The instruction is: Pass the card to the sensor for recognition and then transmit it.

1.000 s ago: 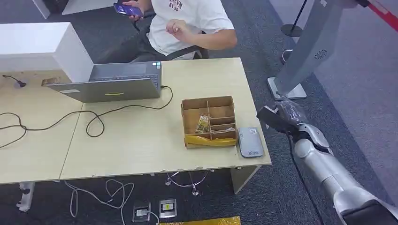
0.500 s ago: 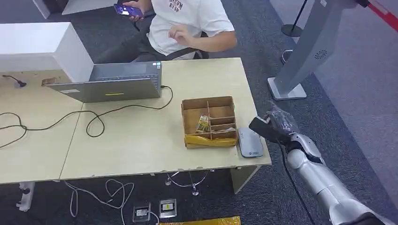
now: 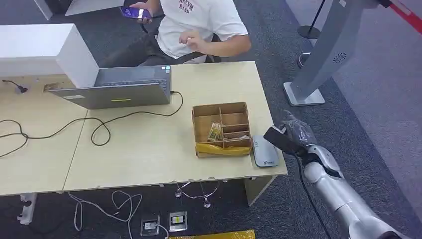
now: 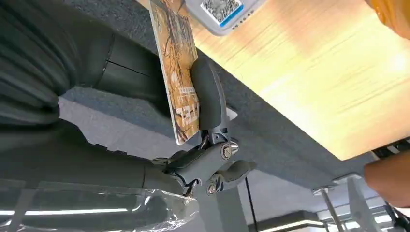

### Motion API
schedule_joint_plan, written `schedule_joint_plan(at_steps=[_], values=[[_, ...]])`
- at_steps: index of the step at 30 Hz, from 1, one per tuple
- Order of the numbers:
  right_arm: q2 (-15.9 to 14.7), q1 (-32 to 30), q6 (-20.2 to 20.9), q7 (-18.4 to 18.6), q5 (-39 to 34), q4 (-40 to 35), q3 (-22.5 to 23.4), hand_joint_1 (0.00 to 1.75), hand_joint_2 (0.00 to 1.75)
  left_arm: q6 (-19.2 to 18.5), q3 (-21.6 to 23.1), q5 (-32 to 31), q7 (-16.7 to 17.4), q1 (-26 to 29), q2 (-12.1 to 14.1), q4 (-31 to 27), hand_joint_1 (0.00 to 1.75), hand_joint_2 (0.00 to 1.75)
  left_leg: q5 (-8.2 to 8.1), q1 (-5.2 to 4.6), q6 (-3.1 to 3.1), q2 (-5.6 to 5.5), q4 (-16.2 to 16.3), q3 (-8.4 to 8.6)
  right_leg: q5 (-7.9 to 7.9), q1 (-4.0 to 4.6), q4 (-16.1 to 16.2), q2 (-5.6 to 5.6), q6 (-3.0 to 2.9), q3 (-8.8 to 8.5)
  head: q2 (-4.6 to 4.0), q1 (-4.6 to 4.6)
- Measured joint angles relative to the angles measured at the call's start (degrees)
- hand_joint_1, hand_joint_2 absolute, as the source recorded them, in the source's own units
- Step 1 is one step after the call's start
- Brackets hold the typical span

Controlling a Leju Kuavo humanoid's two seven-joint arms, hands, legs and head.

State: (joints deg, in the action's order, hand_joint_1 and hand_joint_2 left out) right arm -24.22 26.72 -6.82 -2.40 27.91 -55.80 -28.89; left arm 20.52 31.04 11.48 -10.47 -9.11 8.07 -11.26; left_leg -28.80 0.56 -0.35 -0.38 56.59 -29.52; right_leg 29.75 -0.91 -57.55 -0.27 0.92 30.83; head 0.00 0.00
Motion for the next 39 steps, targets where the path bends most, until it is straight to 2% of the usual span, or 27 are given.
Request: schedule_joint_plan(at_steps=[30, 39], values=[[1.6, -1.9, 3.2, 1.8, 1.2, 0.1, -0.3, 1.75, 1.75, -0.1, 0.5, 0.4, 0.0, 0.0, 0.6, 0.0, 0.00, 1.75, 0.00, 0.00, 0.00, 0.02, 0.0, 0.02, 0.00, 0.00, 0.0, 0.02, 0.00, -0.01, 0.00, 0.00], [1.6, -0.9, 2.9, 0.8, 2.2, 0.1, -0.3, 1.75, 1.75, -0.1, 0.5, 0.8, 0.0, -0.2, 0.6, 0.0, 0.00, 1.75, 0.00, 0.00, 0.00, 0.02, 0.0, 0.00, -0.01, 0.00, 0.0, 0.02, 0.00, -0.01, 0.00, 0.00]])
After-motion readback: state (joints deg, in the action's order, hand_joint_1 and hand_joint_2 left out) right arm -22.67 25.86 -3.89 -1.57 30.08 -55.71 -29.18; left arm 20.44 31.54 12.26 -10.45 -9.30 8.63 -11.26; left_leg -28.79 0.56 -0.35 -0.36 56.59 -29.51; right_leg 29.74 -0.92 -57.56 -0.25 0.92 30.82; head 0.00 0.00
